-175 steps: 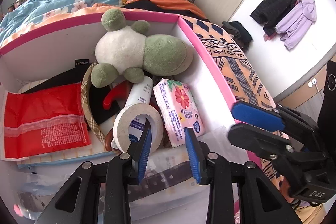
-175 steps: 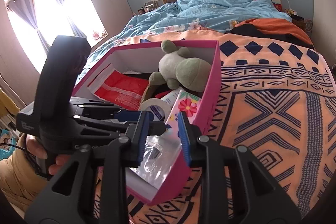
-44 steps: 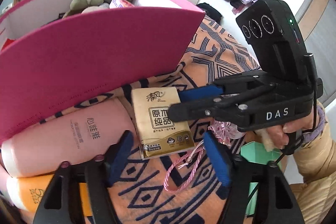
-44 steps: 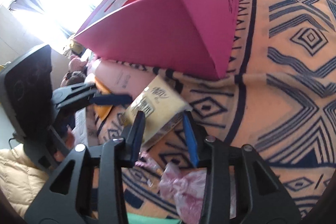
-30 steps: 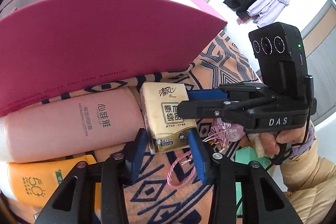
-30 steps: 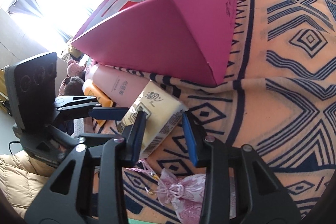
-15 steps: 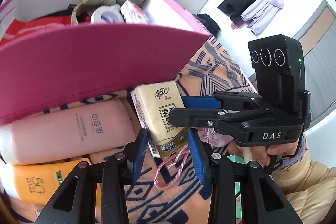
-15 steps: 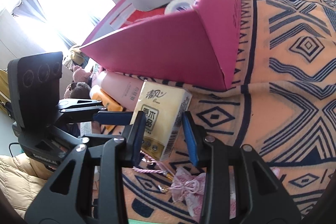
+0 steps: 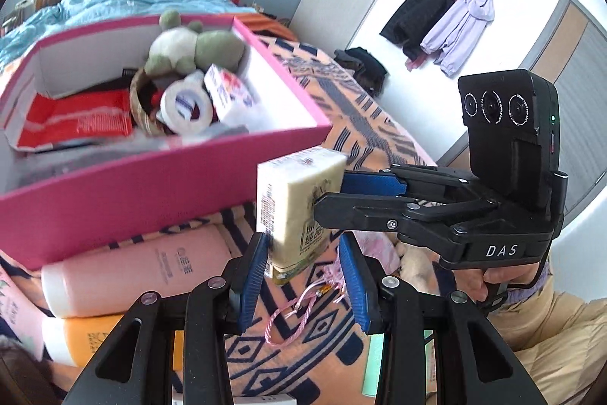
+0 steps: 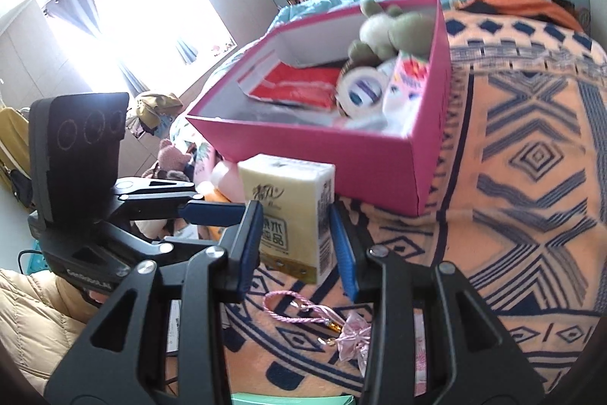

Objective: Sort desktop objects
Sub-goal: 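Lift the yellow tissue pack with both tools and carry it over the box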

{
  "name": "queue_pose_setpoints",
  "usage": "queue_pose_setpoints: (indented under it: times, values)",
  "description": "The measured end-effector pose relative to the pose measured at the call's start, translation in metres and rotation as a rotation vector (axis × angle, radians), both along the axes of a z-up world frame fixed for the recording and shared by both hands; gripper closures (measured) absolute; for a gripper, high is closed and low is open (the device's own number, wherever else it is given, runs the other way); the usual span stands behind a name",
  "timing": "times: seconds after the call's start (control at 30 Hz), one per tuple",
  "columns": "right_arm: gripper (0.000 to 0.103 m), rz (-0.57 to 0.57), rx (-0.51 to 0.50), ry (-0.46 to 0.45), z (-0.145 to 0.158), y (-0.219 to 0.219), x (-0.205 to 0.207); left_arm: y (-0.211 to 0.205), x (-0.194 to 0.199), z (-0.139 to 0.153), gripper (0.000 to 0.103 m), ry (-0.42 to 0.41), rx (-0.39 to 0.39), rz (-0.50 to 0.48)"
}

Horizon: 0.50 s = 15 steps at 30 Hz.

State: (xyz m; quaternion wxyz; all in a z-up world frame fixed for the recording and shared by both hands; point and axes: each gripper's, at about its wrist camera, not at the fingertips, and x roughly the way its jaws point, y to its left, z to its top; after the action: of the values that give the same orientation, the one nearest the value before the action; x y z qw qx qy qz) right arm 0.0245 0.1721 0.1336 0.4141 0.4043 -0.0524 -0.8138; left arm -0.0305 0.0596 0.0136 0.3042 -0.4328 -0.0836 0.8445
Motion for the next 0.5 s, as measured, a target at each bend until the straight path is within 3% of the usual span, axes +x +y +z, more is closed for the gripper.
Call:
queue_pose_setpoints:
  times: [0.5]
  values:
    - [0.063, 0.013, -0.027, 0.077, 0.027, -0.007, 0.000, -0.001, 0.002, 0.023, 0.064, 0.074, -0.030, 0.027]
